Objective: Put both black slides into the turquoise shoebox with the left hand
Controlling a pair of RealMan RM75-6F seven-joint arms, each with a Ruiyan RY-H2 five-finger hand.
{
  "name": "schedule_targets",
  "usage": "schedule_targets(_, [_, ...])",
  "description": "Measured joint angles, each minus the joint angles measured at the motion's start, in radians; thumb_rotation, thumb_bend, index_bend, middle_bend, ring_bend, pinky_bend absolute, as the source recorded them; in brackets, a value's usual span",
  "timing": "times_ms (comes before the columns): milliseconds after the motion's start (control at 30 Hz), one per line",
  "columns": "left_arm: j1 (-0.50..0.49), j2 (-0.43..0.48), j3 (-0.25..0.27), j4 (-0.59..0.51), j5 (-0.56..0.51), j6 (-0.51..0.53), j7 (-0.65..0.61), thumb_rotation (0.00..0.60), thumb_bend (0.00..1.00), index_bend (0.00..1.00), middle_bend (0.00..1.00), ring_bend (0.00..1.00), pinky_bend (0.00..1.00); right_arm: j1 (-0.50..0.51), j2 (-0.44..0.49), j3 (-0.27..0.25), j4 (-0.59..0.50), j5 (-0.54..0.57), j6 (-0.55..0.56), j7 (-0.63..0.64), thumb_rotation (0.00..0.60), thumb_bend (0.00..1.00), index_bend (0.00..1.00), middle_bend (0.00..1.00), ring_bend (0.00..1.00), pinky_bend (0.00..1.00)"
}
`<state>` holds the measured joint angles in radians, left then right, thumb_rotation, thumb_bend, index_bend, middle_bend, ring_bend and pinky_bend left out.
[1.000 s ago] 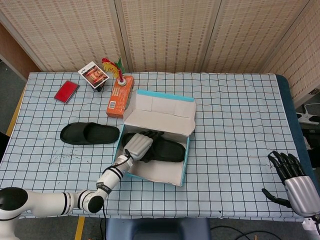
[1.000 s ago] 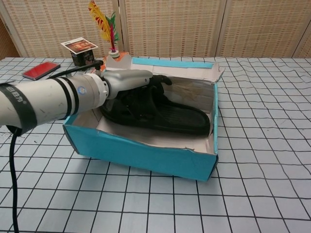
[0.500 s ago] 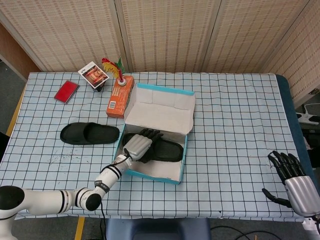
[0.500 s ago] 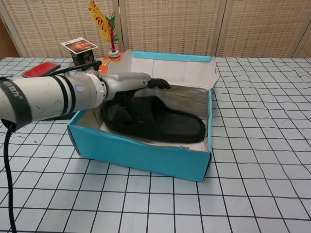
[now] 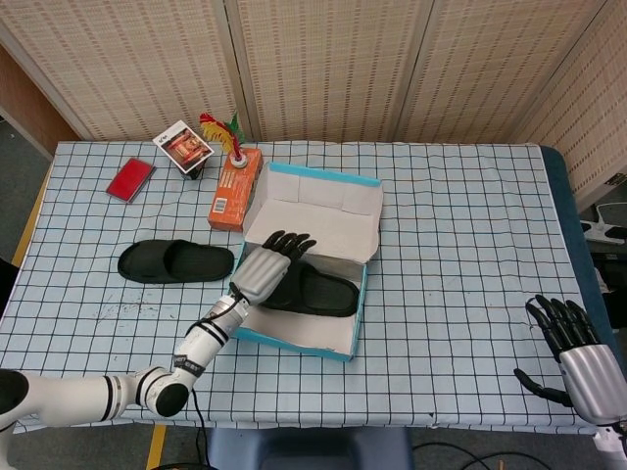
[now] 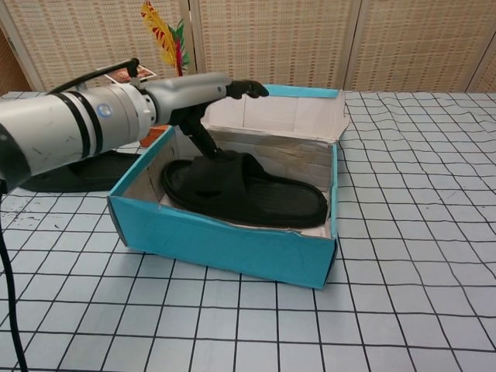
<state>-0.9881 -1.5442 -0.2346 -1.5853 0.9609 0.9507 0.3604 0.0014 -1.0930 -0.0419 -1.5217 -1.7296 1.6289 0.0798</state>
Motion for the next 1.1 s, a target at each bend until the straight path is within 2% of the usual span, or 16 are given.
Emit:
schedule_targets(133, [0.046,0.1,0.0,-0.07,-0.002,0.056,0.021,0.6,0.33,0.0,0.0,0.0,0.03,-0.007,0.004,-0.001,-0.003,-0.012,0.024,0.003,0.477,0.16,0.0,0.0,0.0,0.0])
schedule_targets(300, [0.099,0.187,0.005,-0.07,-0.067,0.065,0.011,0.6,0.39,0.0,0.0,0.0,0.03,-0.021,0.007,-0.008,-0.016,-0.035,0.052,-0.001,0.477,0.16,0.0,0.0,0.0,0.0])
schedule_targets(433, [0.117,0.223,0.012,-0.022,-0.135,0.009,-0.018,0.6,0.38,0.0,0.0,0.0,0.03,-0.031,0.008,-0.012,-0.02,-0.045,0.072,-0.005,0.477,0.16,0.0,0.0,0.0,0.0])
schedule_targets(533, [0.124,0.244,0.029,0.02,-0.195,-0.074,-0.033,0.6,0.33,0.0,0.0,0.0,0.03,-0.037,0.007,-0.009,-0.021,-0.045,0.083,-0.01,0.477,0.16,0.0,0.0,0.0,0.0])
schedule_targets(633, [0.126,0.255,0.059,0.069,-0.243,-0.162,-0.039,0.6,0.3,0.0,0.0,0.0,0.03,-0.037,0.006,-0.008,-0.022,-0.044,0.08,-0.013,0.477,0.16,0.0,0.0,0.0,0.0])
schedule_targets(733, [0.121,0.248,0.087,0.128,-0.276,-0.203,-0.036,0.6,0.29,0.0,0.0,0.0,0.03,-0.039,0.005,-0.007,-0.021,-0.046,0.083,-0.015,0.476,0.16,0.0,0.0,0.0,0.0])
schedule_targets(1100, [0.087,0.18,0.15,0.252,-0.371,-0.245,0.023,0.6,0.29,0.0,0.0,0.0,0.03,-0.039,0.004,-0.003,-0.02,-0.044,0.08,-0.017,0.476,0.16,0.0,0.0,0.0,0.0])
